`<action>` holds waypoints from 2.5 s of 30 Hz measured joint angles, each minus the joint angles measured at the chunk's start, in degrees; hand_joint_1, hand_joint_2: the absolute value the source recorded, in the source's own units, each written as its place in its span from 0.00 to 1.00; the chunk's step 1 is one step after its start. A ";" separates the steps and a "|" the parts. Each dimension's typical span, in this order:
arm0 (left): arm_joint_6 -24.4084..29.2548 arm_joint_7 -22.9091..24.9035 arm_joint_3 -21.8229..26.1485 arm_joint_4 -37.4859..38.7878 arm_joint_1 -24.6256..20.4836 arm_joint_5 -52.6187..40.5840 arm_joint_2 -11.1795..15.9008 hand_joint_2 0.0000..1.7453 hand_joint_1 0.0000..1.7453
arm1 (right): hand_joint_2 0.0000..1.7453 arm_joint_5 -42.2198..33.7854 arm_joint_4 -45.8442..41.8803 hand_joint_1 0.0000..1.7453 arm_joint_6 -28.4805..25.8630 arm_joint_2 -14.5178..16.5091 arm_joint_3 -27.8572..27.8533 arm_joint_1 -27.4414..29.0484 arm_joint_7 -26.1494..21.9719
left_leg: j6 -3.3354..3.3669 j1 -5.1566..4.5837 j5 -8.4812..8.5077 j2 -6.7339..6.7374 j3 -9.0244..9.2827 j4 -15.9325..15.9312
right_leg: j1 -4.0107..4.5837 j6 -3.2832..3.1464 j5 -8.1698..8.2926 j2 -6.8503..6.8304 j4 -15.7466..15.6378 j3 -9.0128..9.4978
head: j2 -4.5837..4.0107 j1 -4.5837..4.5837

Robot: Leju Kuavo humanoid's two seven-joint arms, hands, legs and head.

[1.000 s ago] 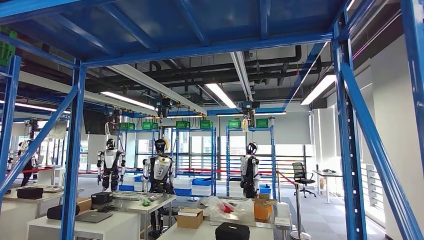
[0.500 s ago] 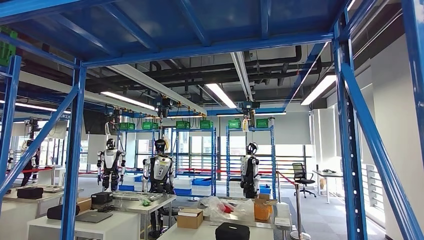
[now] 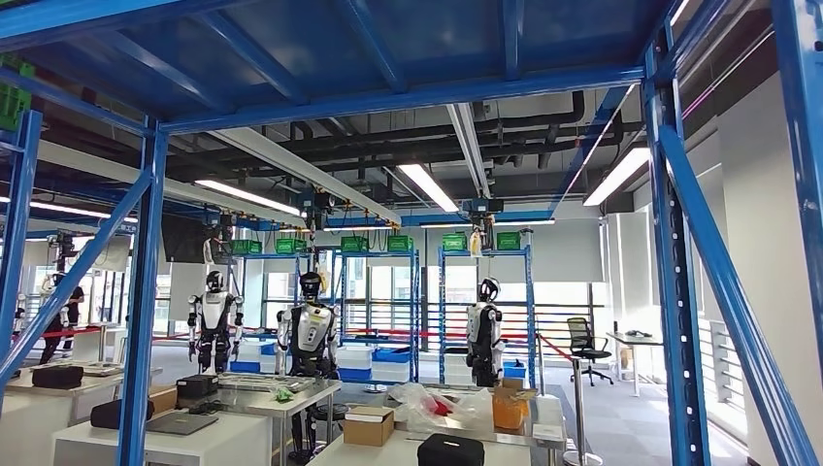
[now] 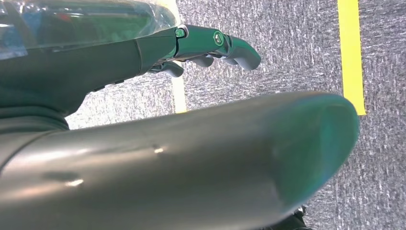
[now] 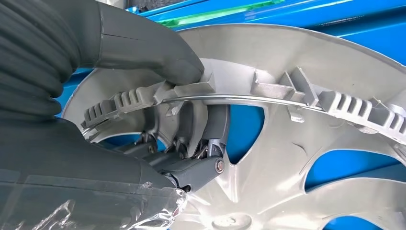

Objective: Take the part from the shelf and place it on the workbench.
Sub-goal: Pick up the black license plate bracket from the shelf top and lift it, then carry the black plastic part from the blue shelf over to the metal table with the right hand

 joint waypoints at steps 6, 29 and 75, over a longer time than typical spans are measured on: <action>-0.03 -0.05 0.00 -0.10 0.01 0.14 0.00 0.00 0.00 | 1.00 -0.64 0.00 1.00 -1.39 -0.03 0.07 0.23 -0.58 | 0.00 0.00 0.00 0.00 -0.01 0.00 | 0.00 0.00 0.00 -0.01 0.00 0.00 | 0.00 -0.01; -0.09 -0.87 0.00 -0.17 0.21 0.95 0.00 0.00 0.00 | 1.00 -0.20 -3.21 1.00 -10.82 -1.49 -0.81 0.53 -5.31 | 0.01 0.00 -0.02 0.00 -0.20 0.00 | 0.00 0.00 -0.02 0.00 0.00 -0.20 | 0.00 -0.03; 3.13 -7.67 0.00 -0.17 2.84 6.82 0.30 1.00 0.00 | 1.00 -41.72 -57.14 1.00 2.54 -7.70 -5.31 8.71 -48.11 | -0.01 0.01 -0.30 0.00 -0.22 -0.01 | 0.00 0.00 -0.31 0.00 0.00 -0.21 | 0.00 -0.03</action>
